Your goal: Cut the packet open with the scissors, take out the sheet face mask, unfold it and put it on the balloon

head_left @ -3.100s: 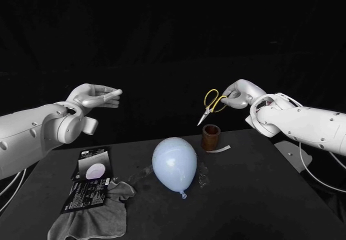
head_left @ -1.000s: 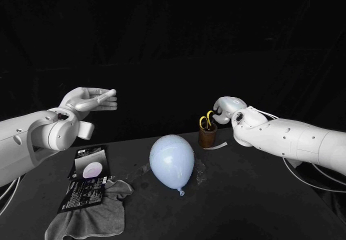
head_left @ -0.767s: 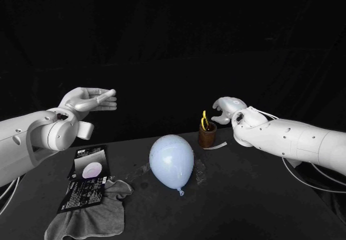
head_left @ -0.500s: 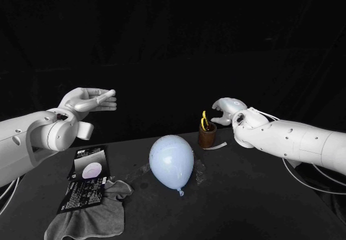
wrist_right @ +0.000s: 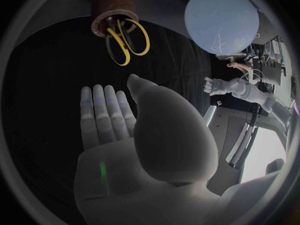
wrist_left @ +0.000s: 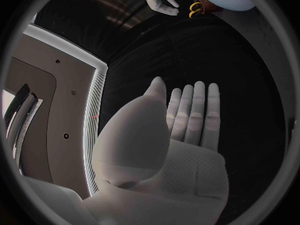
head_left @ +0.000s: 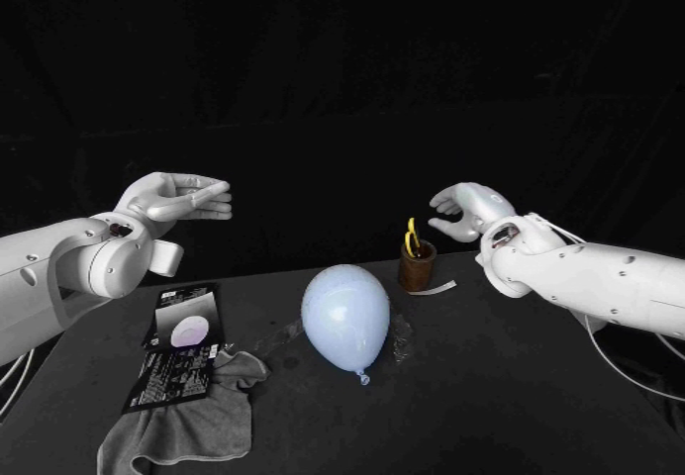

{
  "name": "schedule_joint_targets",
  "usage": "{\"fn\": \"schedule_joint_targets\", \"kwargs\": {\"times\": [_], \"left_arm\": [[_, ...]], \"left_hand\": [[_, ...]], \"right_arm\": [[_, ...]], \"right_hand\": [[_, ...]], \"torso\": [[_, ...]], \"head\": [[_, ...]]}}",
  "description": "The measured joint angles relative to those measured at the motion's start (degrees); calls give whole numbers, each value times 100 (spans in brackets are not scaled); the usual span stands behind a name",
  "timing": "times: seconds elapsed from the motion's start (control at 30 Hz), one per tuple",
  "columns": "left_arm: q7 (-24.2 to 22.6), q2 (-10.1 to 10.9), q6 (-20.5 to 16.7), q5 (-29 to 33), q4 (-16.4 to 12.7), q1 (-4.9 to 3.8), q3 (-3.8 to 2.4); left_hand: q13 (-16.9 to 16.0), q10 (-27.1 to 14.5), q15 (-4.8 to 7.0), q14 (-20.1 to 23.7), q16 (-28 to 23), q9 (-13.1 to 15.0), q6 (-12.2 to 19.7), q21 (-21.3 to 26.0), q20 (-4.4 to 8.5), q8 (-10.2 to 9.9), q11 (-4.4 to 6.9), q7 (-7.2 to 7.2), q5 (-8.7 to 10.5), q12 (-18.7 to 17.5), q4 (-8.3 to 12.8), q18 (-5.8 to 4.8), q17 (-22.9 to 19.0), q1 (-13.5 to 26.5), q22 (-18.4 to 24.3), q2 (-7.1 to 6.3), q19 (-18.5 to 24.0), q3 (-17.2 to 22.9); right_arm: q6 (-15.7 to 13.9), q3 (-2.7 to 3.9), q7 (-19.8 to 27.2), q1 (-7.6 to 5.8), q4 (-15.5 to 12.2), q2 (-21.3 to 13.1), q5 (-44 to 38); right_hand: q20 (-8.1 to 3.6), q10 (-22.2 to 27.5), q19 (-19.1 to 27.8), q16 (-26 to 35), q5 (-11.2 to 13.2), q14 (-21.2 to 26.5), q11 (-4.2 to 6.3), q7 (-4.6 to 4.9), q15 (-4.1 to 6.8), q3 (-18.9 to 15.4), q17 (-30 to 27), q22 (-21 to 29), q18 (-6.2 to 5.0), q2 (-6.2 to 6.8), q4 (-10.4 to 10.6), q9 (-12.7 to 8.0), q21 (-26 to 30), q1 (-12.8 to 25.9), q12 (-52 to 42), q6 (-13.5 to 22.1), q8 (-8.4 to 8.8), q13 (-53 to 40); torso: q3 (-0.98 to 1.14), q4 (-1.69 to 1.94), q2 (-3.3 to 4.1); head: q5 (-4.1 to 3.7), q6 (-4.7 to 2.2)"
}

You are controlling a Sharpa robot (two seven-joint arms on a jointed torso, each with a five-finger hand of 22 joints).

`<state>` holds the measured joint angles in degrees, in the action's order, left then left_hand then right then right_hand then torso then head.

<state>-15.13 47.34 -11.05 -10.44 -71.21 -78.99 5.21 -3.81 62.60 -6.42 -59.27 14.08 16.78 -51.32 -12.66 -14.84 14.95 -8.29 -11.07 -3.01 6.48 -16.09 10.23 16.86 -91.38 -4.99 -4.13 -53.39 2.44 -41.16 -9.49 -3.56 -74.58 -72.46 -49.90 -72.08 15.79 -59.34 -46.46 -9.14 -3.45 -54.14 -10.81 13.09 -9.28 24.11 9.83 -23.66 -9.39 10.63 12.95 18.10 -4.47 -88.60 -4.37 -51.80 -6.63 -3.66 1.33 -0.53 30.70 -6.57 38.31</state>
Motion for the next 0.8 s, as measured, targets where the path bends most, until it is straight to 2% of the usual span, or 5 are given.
{"fn": "schedule_joint_targets", "kwargs": {"times": [0.2, 0.5, 0.6, 0.7, 0.8], "left_arm": [[-15, 419, 185, -183, -358, 136, 82], [-53, 1007, 373, -530, -837, 305, 190], [-69, 1134, 388, -628, -932, 430, 204], [-90, 1273, 397, -784, -1032, 610, 218], [-117, 1380, 398, -968, -1103, 753, 221]], "left_hand": [[11, 232, 125, -365, 130, -76, -129, -175, 187, 0, 63, 51, 0, -100, -43, 0, 110, -293, -49, -45, -333, 230], [10, 439, 248, -709, 421, -194, -191, -435, 379, -90, 132, 72, 0, -239, -35, -2, 337, -477, -153, -191, -621, 402], [10, 439, 265, -741, 492, -233, -110, -483, 399, -170, 132, 100, 0, -253, -43, -3, 396, -482, -182, -256, -642, 423], [18, 438, 265, -742, 540, -257, -56, -521, 420, -190, 131, 81, 0, -280, -43, -4, 449, -429, -197, -310, -663, 423], [18, 383, 265, -742, 603, -258, -56, -521, 420, -202, 76, 81, 0, -282, -43, -5, 504, -363, -204, -375, -662, 423]], "right_arm": [[-228, 13, 710, -127, -827, -396, 939], [-148, 9, 1668, -177, -1989, -638, 1977], [-29, 1, 1846, -167, -2178, -629, 2145], [158, -16, 1979, -129, -2357, -585, 2284], [338, -29, 2034, -82, -2469, -522, 2351]], "right_hand": [[-299, -581, -701, -444, 0, -980, 201, -78, 308, 591, 238, -168, -75, 48, -349, -76, -442, 334, 42, -343, -27, 0], [-970, -1397, -1839, -1814, -210, -2892, 600, -370, 909, 518, 1267, -1380, -72, -101, -816, -77, -2102, 682, 58, -698, -110, -35], [-1032, -1396, -1923, -2684, -210, -2959, 600, -371, 960, 604, 1881, -1828, -67, -75, -902, -89, -2628, 836, 62, -698, -72, -33], [-1025, -1383, -2231, -4246, -210, -2961, 614, -378, 961, 727, 3279, -2854, 16, -42, -969, -87, -3838, 932, 62, -692, -43, -33], [-1015, -1376, -2459, -5078, -210, -2961, 620, -382, 961, 777, 4038, -3503, 59, -54, -1010, -62, -4603, 1020, 62, -687, -43, -33]], "torso": [[0, 3, -6], [-13, 15, -5], [-20, 19, -5], [-27, 23, -5], [-39, 27, 1]], "head": [[348, 94], [1103, 411], [1290, 500], [1529, 609], [1736, 708]]}}
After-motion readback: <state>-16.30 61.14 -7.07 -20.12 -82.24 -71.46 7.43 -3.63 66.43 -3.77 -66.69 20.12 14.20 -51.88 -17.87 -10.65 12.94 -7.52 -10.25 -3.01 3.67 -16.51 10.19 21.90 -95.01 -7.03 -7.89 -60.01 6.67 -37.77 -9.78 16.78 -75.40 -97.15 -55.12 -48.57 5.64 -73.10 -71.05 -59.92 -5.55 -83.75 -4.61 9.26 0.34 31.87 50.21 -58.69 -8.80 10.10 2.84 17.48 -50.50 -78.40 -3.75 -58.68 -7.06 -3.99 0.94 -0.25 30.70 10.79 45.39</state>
